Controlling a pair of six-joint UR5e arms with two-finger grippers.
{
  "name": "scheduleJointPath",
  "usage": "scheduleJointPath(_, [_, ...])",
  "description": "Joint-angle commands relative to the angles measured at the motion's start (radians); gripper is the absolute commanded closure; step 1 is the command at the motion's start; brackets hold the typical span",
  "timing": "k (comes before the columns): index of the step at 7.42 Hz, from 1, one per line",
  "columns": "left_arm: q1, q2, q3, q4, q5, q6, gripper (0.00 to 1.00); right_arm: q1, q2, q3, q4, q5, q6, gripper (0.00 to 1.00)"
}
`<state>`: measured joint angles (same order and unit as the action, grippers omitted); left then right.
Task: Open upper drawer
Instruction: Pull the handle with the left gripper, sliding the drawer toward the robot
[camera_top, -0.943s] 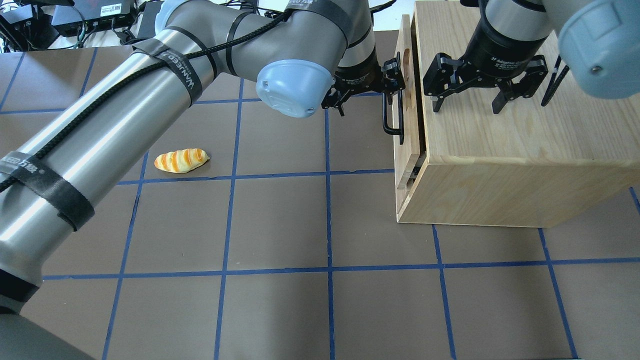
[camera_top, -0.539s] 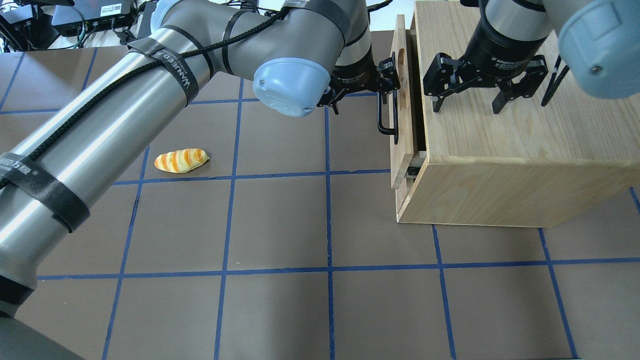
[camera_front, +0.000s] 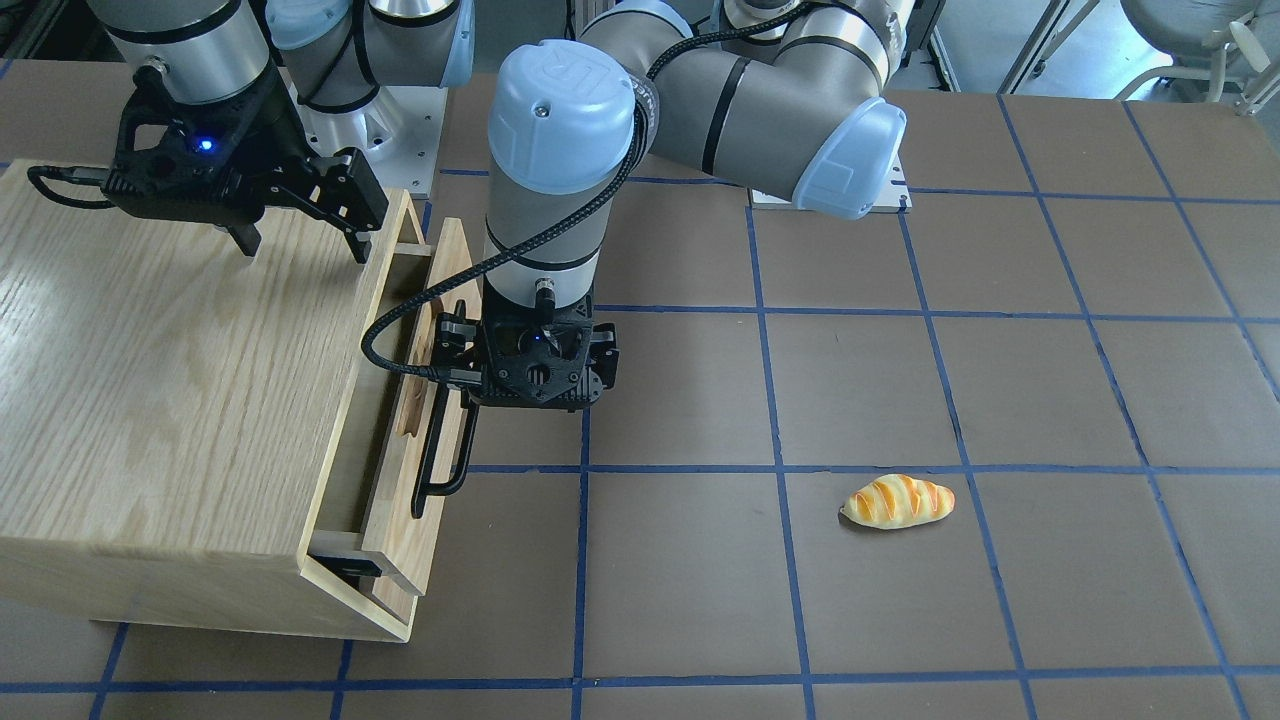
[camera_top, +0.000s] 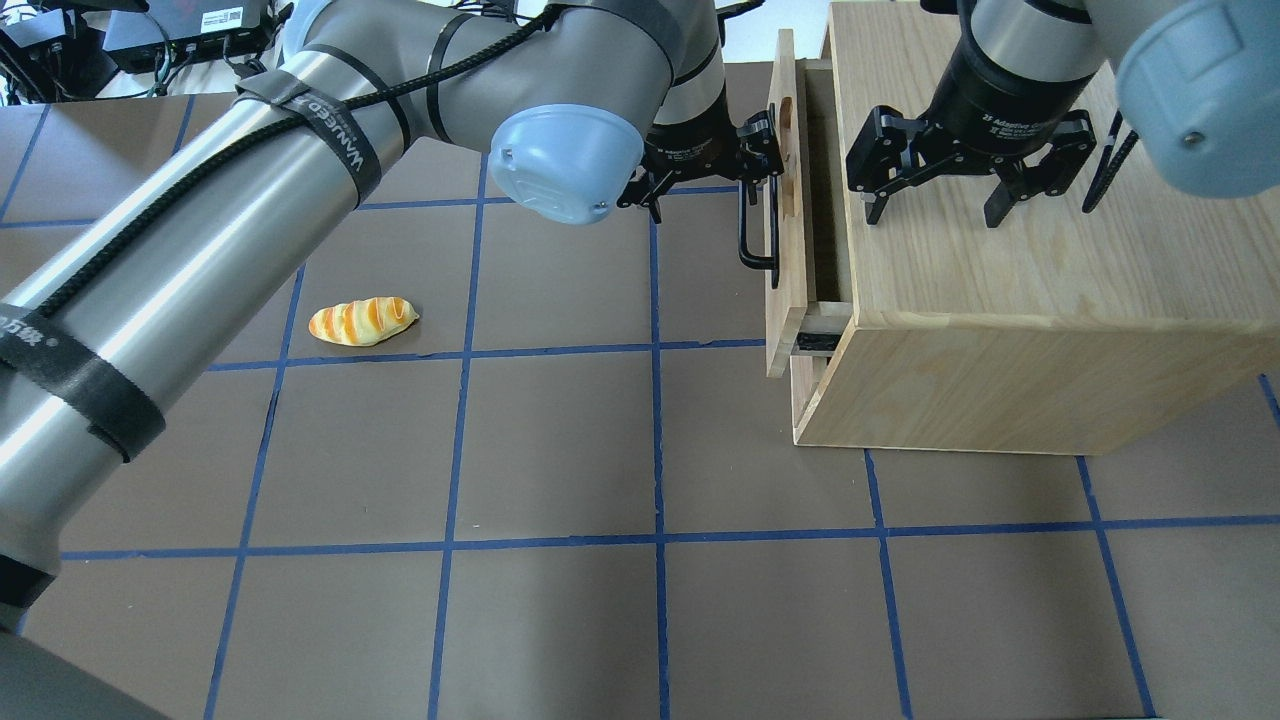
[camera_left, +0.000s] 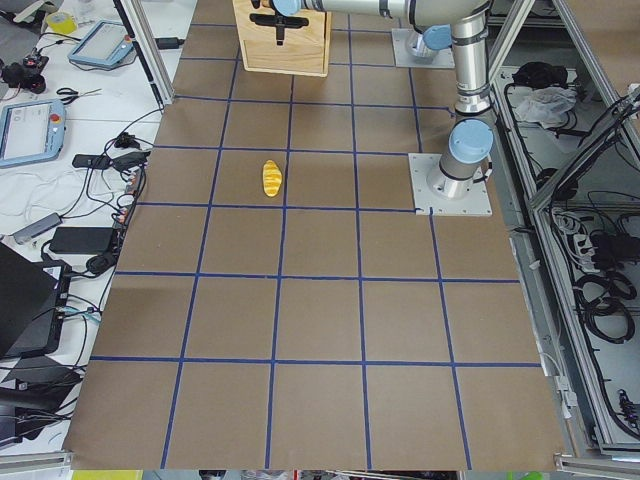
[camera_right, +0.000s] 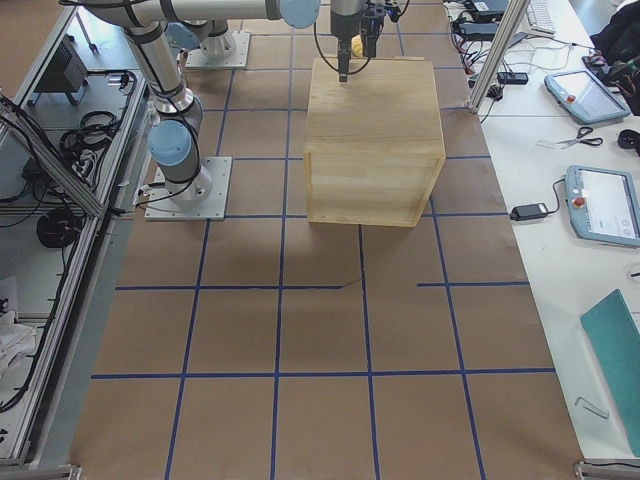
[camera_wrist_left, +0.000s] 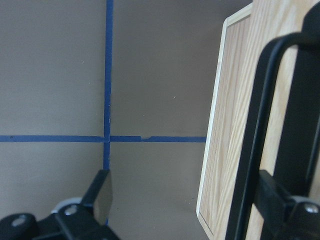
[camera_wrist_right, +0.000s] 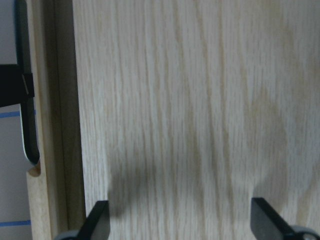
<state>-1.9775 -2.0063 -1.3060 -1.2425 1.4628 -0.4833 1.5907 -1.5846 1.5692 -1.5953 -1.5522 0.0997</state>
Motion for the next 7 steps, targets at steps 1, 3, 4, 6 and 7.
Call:
scheduleJointPath(1, [0.031, 0.015, -0.001, -0.026, 0.001, 0.038, 0.00, 0.000, 0.000, 0.000, 0.000, 0.000, 0.000, 0.00])
scheduleJointPath(3, [0.034, 0.018, -0.002, -0.031, 0.034, 0.045, 0.00, 0.000, 0.000, 0.000, 0.000, 0.001, 0.000, 0.00])
scheduleJointPath(4, [0.037, 0.018, -0.002, -0.037, 0.034, 0.046, 0.00, 0.000, 0.000, 0.000, 0.000, 0.000, 0.000, 0.00])
scheduleJointPath(6, [0.057, 0.021, -0.001, -0.041, 0.034, 0.078, 0.00, 0.000, 0.000, 0.000, 0.000, 0.000, 0.000, 0.00])
scheduleJointPath(7, [0.069, 0.024, -0.001, -0.048, 0.034, 0.083, 0.00, 0.000, 0.000, 0.000, 0.000, 0.000, 0.000, 0.00])
